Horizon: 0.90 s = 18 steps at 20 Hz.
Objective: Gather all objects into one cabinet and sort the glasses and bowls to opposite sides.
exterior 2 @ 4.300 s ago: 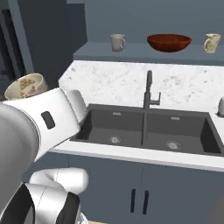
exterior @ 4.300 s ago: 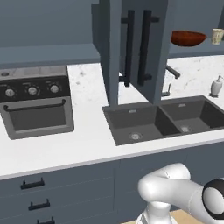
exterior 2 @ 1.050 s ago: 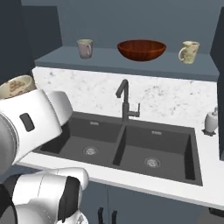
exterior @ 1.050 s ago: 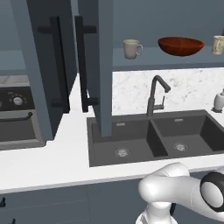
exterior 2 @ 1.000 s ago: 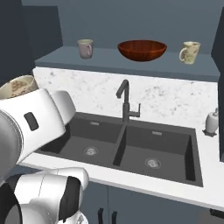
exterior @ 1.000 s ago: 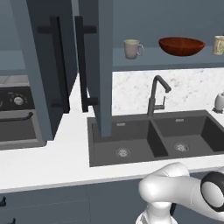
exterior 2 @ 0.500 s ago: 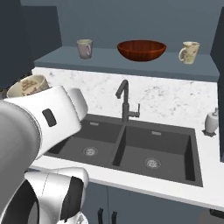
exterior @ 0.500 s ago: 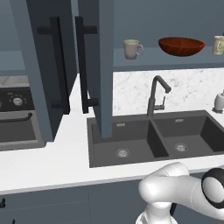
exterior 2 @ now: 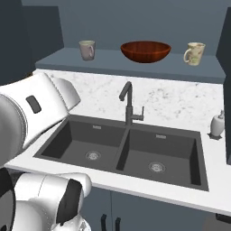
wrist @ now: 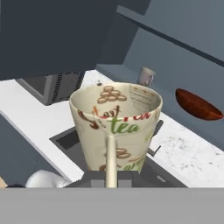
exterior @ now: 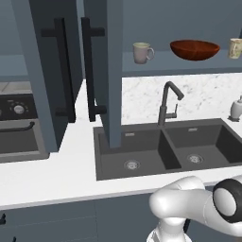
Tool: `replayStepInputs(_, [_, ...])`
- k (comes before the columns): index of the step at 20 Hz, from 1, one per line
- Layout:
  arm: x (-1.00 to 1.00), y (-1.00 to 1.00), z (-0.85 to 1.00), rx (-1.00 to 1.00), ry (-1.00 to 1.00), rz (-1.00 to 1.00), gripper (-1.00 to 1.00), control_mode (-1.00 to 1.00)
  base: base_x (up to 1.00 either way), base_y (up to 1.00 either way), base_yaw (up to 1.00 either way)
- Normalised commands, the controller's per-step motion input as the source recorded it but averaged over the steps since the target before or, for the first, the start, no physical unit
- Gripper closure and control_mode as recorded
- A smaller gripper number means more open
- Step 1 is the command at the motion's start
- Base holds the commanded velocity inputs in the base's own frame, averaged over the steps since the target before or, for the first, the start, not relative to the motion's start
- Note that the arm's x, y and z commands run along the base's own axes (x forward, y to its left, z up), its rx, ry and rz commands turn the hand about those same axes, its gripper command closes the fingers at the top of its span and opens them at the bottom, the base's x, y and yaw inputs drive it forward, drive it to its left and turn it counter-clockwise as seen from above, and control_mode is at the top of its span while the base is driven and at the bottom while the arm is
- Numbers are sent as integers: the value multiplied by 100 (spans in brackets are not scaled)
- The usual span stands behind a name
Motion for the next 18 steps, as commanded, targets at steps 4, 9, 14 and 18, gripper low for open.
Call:
replayStepInputs(4, [0,2,0,-6,1,0,100,-100,0,0,0])
replayStepInputs(9, [58,16,46,11,6,-1,100,-100,0,0,0])
replayStepInputs(14, [86,24,39,17,0,-28,100,-100,0,0,0])
replayStepInputs(18, [7,86,-4,30,-23,-25,100,-100,0,0,0])
